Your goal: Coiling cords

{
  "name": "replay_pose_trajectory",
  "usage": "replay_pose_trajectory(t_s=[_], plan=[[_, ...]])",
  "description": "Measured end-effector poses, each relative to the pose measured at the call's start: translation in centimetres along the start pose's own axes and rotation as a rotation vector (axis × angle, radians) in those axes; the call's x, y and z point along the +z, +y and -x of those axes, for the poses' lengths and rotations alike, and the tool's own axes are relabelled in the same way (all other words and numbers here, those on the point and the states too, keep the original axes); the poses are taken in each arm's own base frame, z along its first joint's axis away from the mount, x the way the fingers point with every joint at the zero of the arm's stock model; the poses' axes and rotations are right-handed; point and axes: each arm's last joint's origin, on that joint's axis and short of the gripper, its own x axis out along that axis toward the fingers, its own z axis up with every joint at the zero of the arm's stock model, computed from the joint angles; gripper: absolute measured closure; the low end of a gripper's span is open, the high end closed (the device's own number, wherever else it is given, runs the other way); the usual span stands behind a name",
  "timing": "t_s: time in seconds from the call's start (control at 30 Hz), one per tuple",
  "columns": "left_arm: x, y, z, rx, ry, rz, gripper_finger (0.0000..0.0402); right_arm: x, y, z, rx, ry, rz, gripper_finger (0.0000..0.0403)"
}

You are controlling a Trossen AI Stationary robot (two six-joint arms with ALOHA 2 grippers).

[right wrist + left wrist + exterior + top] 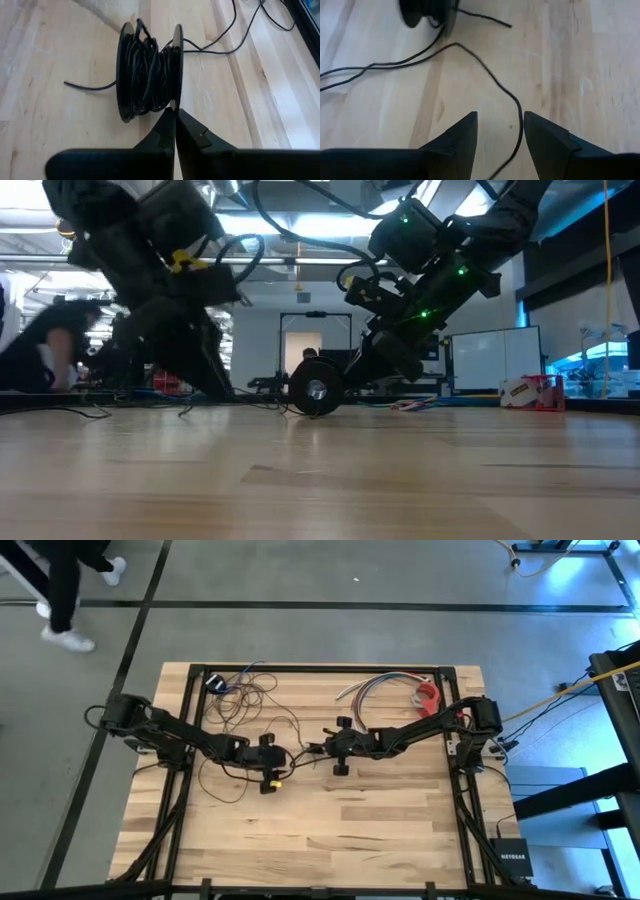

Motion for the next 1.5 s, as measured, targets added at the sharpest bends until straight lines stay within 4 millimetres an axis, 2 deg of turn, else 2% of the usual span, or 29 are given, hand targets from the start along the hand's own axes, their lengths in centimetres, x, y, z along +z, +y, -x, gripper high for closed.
replay_pose_trajectory(t_s=[0.1,0.17,0.3,0.4,0.5,0.6,0.87,1.0,1.1,1.2,1.37,1.5], plan=[[-0.4,0.0,-0.9,0.006,0.01,-0.03,0.0249,0.0,0.0,0.0,0.0,-0.001,0.0,0.0397],[-0.9,0.3,-1.3,0.074,0.052,-0.052,0.0249,0.0,0.0,0.0,0.001,0.0,0.0,0.0397],[-2.0,2.1,-0.9,0.394,0.193,-0.097,0.0249,0.0,0.0,0.0,0.001,0.0,-0.004,0.0397],[-2.8,3.5,0.6,0.593,0.34,-0.125,0.0249,0.0,0.0,0.0,0.002,0.0,-0.005,0.0397],[-1.9,4.5,3.0,0.728,0.393,-0.09,0.0249,0.0,0.0,0.0,0.008,-0.001,-0.006,0.0397],[-1.9,5.5,5.2,0.806,0.486,-0.062,0.0249,0.0,0.0,0.0,0.009,-0.001,-0.006,0.0397],[0.6,6.2,8.8,0.82,0.21,0.206,0.0249,0.0,0.1,0.0,0.021,0.0,-0.007,0.0397],[1.1,6.7,11.2,0.922,0.05,0.285,0.0249,0.0,0.1,0.0,0.032,-0.006,-0.008,0.0397],[1.6,7.0,12.1,0.864,-0.031,0.378,0.0249,0.0,0.1,0.0,0.034,-0.006,-0.008,0.0397],[2.4,6.5,11.4,0.594,-0.049,0.396,0.0249,0.0,0.1,0.0,0.034,-0.007,-0.008,0.0397],[3.1,4.8,8.0,0.189,-0.196,0.303,0.0249,0.1,0.1,0.0,0.033,-0.009,-0.009,0.0397],[1.2,4.5,4.7,0.172,-0.161,0.286,0.0249,0.1,0.1,0.0,0.034,-0.01,-0.009,0.0397]])
